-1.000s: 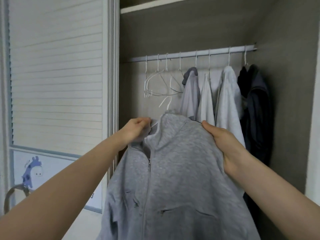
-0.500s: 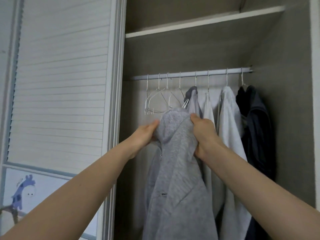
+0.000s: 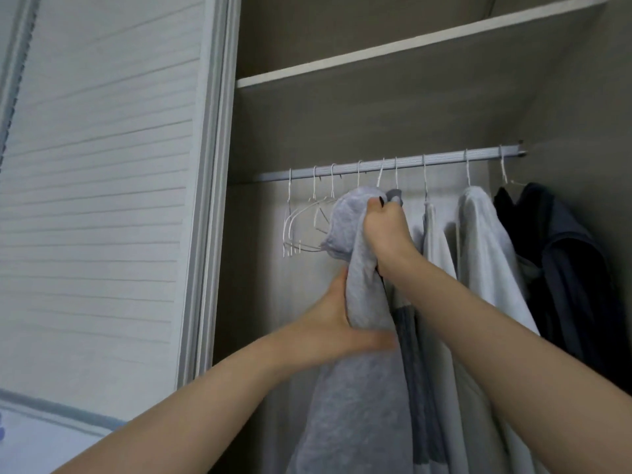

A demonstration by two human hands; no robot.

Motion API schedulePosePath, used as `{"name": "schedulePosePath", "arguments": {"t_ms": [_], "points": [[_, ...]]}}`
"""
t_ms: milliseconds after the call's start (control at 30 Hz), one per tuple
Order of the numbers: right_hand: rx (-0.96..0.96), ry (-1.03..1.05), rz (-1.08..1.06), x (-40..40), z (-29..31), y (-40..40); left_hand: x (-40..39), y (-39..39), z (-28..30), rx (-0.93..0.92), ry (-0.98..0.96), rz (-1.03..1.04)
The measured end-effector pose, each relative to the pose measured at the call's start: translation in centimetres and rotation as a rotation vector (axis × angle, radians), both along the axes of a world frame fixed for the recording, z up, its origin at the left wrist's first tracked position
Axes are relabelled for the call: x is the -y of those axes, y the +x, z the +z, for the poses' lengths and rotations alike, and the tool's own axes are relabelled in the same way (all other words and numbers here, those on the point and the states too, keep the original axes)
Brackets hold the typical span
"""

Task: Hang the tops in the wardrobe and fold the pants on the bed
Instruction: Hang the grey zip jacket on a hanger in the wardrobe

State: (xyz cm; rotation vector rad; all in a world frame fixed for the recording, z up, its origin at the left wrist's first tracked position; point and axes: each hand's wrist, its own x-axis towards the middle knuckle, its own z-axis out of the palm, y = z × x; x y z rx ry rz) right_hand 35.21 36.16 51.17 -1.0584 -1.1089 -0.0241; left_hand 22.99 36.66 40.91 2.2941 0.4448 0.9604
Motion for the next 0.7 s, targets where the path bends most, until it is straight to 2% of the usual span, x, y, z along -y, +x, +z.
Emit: {"name": "schedulePosePath", "arguments": {"t_ms": [67, 167, 333, 500, 700], "points": [[0.030, -0.004, -0.061, -1.3, 0.8, 0.6, -1.1, 1.4, 0.1, 0.011, 0.150, 0.185], [0.062, 0.002, -0.112, -3.1, 1.8, 1.6, -3.7, 2.8, 0.5, 0.058, 0.226, 0.385], [0.104, 0.010, -0.196, -5.4, 3.2, 2.8, -7.5, 4.4, 1.6, 0.126, 0.254, 0.366], [0.224, -0.002, -0.239, -7.2, 4.3, 3.9, -10.6, 5.2, 3.0, 0.149, 0.265, 0.339], [0.257, -0.005, -0.227, -9.0, 5.6, 3.8, -12.7, 5.3, 3.9, 0.184, 0.283, 0.334]]}}
